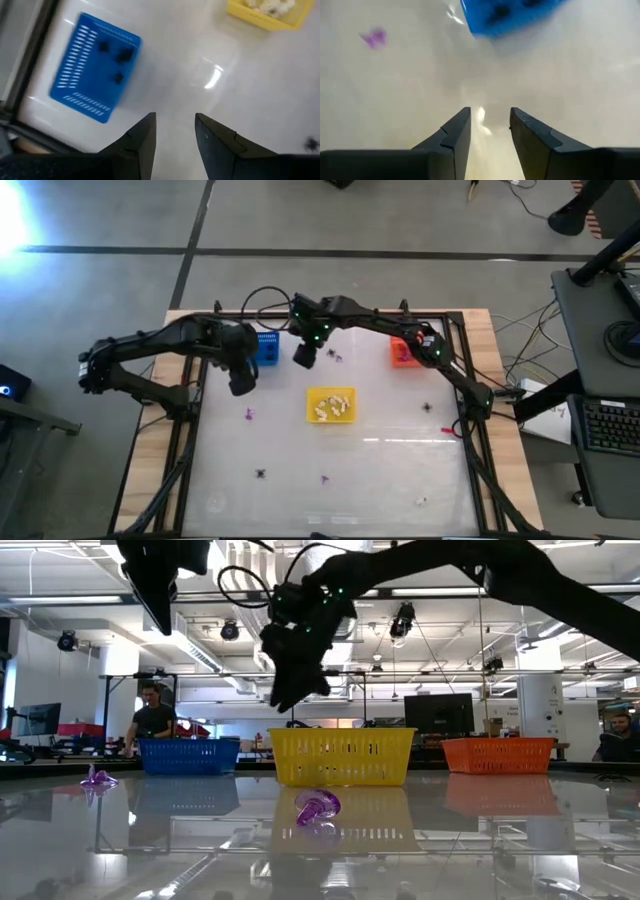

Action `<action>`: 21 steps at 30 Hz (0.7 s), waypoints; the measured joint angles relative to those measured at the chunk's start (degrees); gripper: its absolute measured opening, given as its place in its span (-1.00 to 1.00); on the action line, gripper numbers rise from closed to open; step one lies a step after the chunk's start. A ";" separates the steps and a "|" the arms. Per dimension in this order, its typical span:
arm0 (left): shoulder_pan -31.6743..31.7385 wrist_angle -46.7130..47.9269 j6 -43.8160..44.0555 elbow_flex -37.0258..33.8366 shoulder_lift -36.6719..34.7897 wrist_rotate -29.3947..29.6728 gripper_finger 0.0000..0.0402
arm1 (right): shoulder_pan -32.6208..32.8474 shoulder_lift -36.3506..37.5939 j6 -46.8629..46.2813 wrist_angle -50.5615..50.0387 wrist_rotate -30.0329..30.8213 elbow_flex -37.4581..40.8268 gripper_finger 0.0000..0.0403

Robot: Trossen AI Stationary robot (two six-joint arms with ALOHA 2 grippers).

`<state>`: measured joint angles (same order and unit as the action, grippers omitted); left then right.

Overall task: Sort Halloween decoration
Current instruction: Put the purple witch hat toy into the orange bin

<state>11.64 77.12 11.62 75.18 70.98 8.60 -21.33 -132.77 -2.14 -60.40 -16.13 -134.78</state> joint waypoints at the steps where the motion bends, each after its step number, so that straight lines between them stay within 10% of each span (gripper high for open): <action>1: -0.08 -0.06 0.00 0.00 0.30 -0.55 -0.41 | 0.18 0.48 0.61 -2.37 1.98 -0.01 -0.32; 21: -1.10 0.27 -0.01 0.00 -0.05 -0.66 -0.41 | -4.67 0.24 1.37 -16.62 8.66 6.24 -0.16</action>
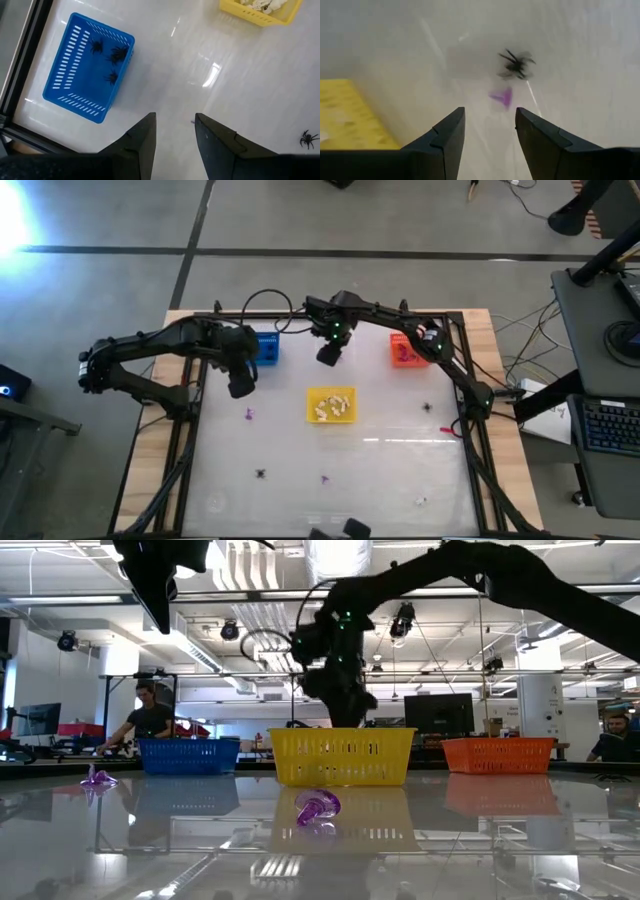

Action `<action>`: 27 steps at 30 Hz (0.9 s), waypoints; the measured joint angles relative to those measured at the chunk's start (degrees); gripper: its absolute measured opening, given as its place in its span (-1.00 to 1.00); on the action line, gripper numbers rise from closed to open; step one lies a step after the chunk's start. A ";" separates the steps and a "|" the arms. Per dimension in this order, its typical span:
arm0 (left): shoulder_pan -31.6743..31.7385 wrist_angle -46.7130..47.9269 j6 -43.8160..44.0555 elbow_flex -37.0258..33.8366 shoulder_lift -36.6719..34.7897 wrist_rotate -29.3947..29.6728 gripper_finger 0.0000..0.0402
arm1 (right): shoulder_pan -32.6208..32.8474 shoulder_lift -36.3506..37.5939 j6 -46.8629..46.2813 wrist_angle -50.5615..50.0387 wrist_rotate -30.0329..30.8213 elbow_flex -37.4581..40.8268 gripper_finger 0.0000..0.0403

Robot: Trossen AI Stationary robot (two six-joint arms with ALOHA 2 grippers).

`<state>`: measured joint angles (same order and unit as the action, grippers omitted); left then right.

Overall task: Sort Halloween decoration
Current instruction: Put the purple witch hat toy into the orange bin

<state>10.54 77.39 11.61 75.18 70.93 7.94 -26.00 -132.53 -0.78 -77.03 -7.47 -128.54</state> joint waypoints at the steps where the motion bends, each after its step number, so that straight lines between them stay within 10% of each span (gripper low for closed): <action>1: -0.09 0.02 0.17 0.00 -0.04 0.00 -0.41 | -0.46 0.00 -0.07 0.31 0.01 1.35 -0.16; 27: -0.43 -0.24 0.81 0.00 -0.15 0.00 -0.41 | -2.16 0.00 0.15 11.68 0.01 10.86 -0.35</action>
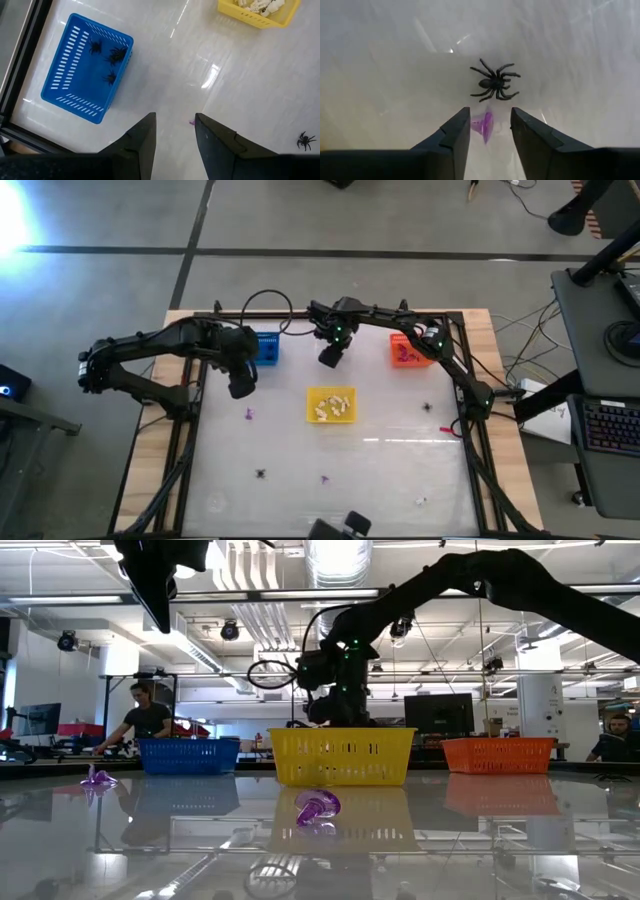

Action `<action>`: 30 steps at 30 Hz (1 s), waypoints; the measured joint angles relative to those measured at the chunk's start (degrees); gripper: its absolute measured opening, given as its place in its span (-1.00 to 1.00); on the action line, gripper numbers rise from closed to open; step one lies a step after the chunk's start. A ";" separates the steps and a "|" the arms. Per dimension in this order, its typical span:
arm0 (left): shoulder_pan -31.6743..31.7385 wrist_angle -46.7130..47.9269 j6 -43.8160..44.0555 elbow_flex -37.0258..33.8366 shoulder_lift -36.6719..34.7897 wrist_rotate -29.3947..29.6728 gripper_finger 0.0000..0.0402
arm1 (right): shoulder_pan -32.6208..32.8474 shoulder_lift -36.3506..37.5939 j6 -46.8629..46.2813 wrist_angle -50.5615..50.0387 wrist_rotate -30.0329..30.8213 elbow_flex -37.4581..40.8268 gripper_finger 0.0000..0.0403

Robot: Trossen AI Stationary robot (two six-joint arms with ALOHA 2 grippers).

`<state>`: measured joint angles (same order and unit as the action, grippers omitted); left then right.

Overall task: Sort Halloween decoration
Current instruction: Put the purple witch hat toy into the orange bin

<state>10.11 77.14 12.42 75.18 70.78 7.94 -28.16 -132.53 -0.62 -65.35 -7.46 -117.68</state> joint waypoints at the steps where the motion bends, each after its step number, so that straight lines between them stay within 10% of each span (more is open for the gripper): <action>1: 0.00 0.00 0.12 0.00 0.00 0.00 -0.41 | 0.00 0.00 0.00 -0.11 0.00 0.09 -0.38; 30: 0.00 0.06 0.07 0.00 0.02 0.00 -0.41 | 0.00 0.20 -0.85 -1.39 0.14 1.69 -0.95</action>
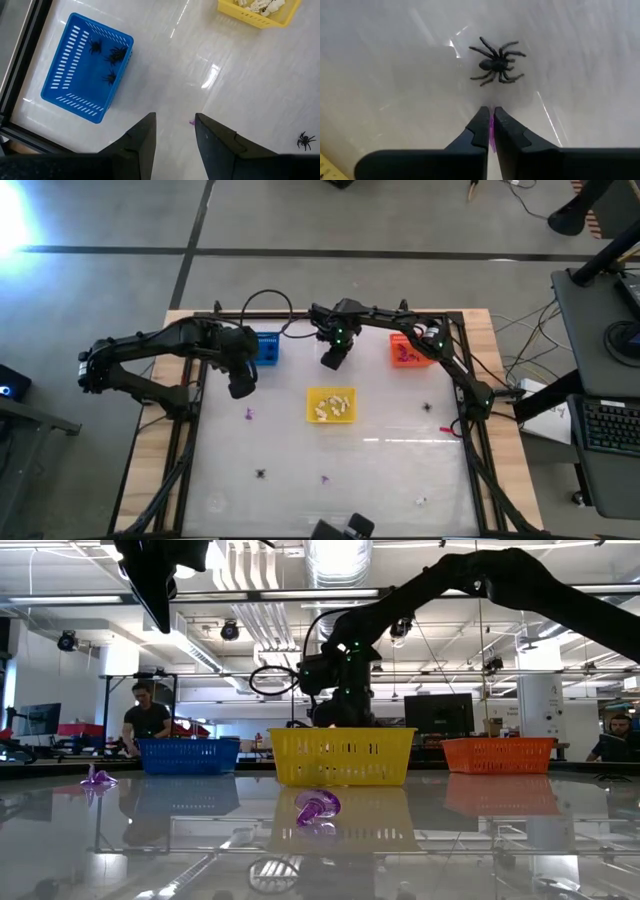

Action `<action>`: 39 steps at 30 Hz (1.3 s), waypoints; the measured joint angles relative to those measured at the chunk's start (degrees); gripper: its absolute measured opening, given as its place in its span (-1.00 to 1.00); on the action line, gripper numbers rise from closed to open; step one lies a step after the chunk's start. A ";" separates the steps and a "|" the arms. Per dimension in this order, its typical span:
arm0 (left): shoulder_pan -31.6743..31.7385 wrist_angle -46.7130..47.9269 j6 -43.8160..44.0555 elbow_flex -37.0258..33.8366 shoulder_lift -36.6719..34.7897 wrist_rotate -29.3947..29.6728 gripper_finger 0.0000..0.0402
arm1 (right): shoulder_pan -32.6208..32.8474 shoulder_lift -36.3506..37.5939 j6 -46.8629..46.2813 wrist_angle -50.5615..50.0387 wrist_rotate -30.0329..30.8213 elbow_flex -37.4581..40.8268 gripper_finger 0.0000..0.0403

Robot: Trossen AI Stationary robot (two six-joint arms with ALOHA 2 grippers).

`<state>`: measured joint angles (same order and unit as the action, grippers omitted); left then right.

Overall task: Sort Halloween decoration
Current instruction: Put the purple witch hat toy into the orange bin

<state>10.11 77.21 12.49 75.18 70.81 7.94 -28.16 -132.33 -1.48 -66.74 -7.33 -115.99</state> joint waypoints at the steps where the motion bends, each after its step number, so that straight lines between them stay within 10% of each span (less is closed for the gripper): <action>1: 0.00 0.00 0.00 0.00 0.00 0.00 -0.41 | 0.00 0.00 0.03 -0.60 0.08 -0.35 -0.95; 27: 0.02 0.56 0.14 0.00 -0.30 0.02 -0.41 | -1.36 9.50 9.91 -17.12 -0.07 -0.09 -0.96; 39: 0.00 1.29 0.26 0.00 -0.57 0.02 -0.41 | -6.18 23.28 9.49 -14.16 -0.16 16.78 -0.96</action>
<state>10.11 78.49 12.75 75.18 70.24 7.97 -34.35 -109.06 8.01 -80.89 -7.49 -99.21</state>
